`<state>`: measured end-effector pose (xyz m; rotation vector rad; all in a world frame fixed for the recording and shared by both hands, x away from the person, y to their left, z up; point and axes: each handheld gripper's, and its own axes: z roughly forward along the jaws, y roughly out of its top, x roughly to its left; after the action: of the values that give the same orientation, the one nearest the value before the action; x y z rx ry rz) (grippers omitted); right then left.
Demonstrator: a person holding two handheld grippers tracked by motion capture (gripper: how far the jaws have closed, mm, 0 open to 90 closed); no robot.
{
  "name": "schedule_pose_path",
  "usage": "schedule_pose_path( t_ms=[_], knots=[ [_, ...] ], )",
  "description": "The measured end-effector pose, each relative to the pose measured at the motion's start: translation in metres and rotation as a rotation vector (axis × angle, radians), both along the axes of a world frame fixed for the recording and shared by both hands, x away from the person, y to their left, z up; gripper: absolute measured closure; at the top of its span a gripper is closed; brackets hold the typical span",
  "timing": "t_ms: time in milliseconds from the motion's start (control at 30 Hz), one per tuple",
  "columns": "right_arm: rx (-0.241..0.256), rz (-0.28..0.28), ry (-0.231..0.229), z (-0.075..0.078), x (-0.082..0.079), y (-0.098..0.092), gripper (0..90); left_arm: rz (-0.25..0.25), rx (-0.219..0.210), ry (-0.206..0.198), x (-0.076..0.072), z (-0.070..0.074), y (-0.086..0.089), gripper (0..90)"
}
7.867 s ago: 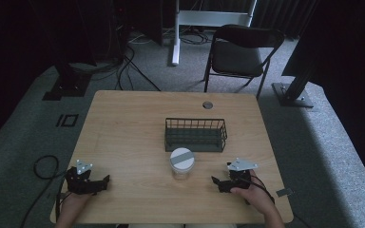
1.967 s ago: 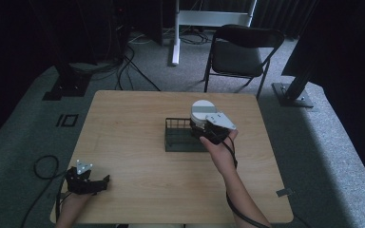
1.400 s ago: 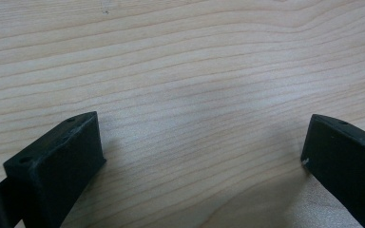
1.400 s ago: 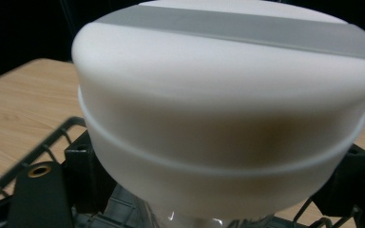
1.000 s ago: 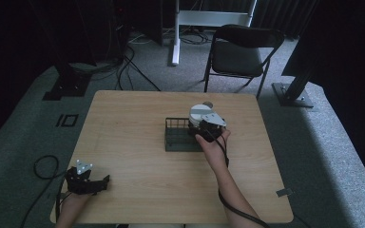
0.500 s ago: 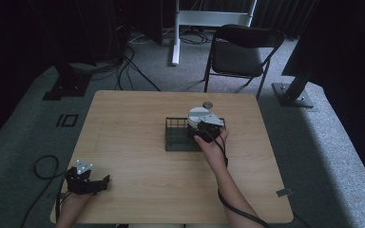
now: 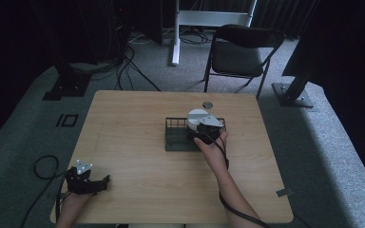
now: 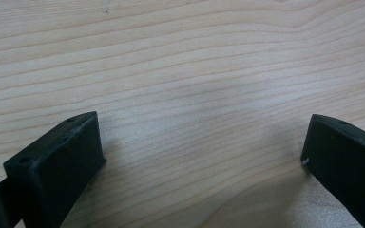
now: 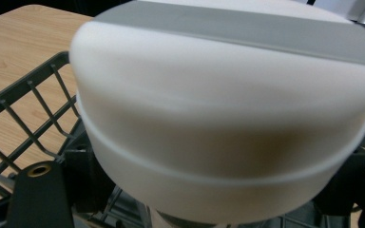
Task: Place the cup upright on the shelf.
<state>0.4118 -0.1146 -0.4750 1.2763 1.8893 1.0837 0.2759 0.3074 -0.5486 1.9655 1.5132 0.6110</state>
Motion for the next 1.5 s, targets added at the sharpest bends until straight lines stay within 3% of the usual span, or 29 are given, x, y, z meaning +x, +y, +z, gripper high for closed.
schedule_pose_path(
  t_ms=[267, 467, 600, 700, 1500],
  knots=[
    [0.023, -0.007, -0.018, -0.006, -0.006, -0.005, 18.1, 0.0, 0.0, 0.0, 0.0, 0.0, 0.0, 0.2],
    [0.041, 0.02, -0.021, -0.007, -0.005, -0.011, 17.3, -0.001, 0.001, 0.0, 0.0, 0.0, 0.0, 0.2],
    [0.041, 0.024, -0.029, -0.008, -0.006, -0.014, 12.6, -0.001, 0.001, 0.0, 0.0, 0.0, 0.0, 0.2],
    [0.067, 0.026, -0.036, -0.007, -0.007, -0.017, 12.6, -0.001, 0.0, 0.0, 0.0, 0.0, 0.0, 0.2],
    [0.075, 0.057, -0.061, -0.001, -0.027, -0.034, 12.6, -0.001, 0.001, 0.0, 0.0, 0.0, 0.0, 0.2]
  ],
)
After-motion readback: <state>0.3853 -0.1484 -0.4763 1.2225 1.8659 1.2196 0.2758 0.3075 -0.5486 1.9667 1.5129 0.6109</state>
